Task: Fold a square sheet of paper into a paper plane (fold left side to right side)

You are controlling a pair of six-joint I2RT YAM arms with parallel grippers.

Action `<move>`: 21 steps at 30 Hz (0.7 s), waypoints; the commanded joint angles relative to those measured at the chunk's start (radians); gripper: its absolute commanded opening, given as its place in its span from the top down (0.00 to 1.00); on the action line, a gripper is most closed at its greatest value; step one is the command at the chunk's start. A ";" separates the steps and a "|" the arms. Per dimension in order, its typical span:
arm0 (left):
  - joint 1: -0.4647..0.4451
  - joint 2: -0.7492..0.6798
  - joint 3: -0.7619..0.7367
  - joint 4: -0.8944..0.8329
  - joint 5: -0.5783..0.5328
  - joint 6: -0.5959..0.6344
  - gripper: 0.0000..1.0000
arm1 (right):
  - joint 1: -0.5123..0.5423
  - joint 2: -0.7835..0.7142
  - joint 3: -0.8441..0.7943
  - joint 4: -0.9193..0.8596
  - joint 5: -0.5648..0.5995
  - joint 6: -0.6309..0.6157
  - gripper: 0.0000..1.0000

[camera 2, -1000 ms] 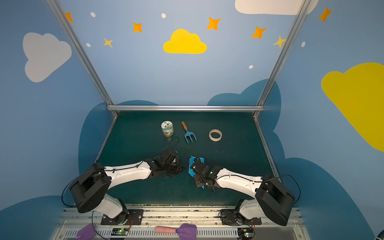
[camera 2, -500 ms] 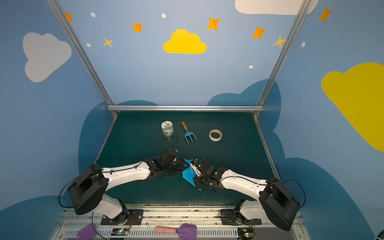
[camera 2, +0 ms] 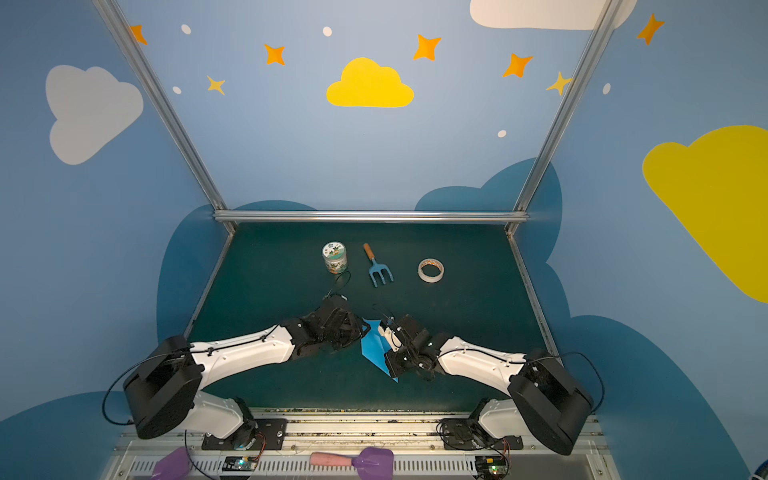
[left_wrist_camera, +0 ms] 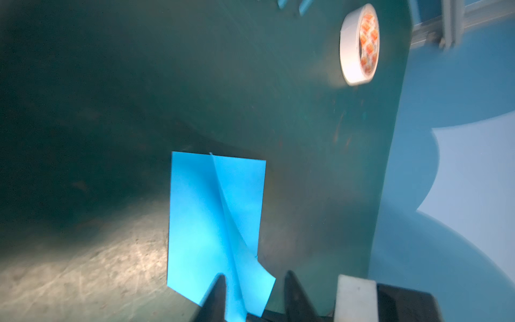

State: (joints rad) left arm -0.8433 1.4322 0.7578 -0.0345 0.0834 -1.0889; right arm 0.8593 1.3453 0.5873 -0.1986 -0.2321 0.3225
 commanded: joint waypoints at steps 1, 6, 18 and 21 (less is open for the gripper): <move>-0.004 -0.024 -0.056 -0.010 -0.040 0.053 0.80 | -0.026 0.014 -0.025 0.064 -0.092 0.035 1.00; -0.007 0.034 -0.084 0.055 0.030 0.091 0.91 | -0.074 0.028 -0.056 0.124 -0.168 0.072 1.00; -0.029 0.219 0.021 0.120 0.098 0.151 0.96 | -0.140 0.043 -0.106 0.208 -0.256 0.134 1.00; -0.030 0.246 0.044 0.115 0.107 0.162 0.96 | -0.150 0.034 -0.112 0.212 -0.258 0.141 1.00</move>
State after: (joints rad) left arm -0.8719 1.6547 0.7761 0.0746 0.1772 -0.9577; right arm 0.7197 1.3880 0.4881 -0.0093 -0.4656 0.4469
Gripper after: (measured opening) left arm 0.047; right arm 0.047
